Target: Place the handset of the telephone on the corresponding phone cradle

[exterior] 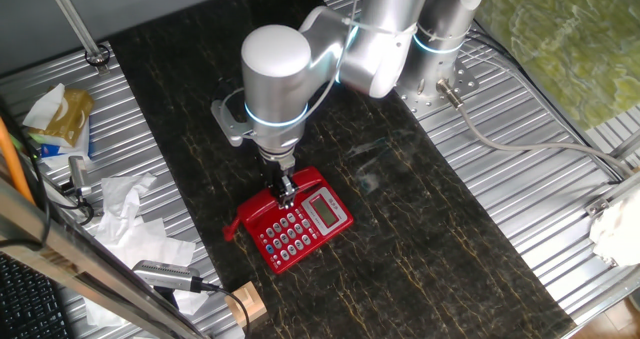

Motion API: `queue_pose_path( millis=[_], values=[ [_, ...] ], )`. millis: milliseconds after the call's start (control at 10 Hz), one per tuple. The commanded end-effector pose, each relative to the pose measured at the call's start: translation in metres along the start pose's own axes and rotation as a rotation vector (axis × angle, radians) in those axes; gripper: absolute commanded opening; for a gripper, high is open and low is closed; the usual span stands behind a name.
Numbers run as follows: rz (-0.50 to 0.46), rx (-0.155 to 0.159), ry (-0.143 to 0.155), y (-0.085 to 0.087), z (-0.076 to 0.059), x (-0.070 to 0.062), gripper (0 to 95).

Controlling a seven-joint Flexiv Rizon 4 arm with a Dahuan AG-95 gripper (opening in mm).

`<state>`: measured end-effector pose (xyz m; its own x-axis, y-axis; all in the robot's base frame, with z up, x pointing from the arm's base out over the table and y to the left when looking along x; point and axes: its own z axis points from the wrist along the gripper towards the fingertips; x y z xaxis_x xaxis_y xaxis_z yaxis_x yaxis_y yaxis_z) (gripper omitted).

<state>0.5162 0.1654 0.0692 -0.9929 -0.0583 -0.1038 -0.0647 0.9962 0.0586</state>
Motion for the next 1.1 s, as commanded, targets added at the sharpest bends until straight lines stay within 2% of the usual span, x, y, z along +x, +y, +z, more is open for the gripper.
queue_pose_path(
  millis=[100,400,900,1100],
  values=[
    [-0.001,0.0,-0.002,-0.0003,0.0012,-0.0003,0.0],
    [-0.007,0.0,0.0,-0.0004,0.0037,-0.0002,0.0],
    [-0.008,0.003,0.029,-0.0004,0.0044,-0.0001,0.0],
    [-0.006,0.001,0.08,-0.0004,0.0046,-0.0001,0.0]
  ],
)
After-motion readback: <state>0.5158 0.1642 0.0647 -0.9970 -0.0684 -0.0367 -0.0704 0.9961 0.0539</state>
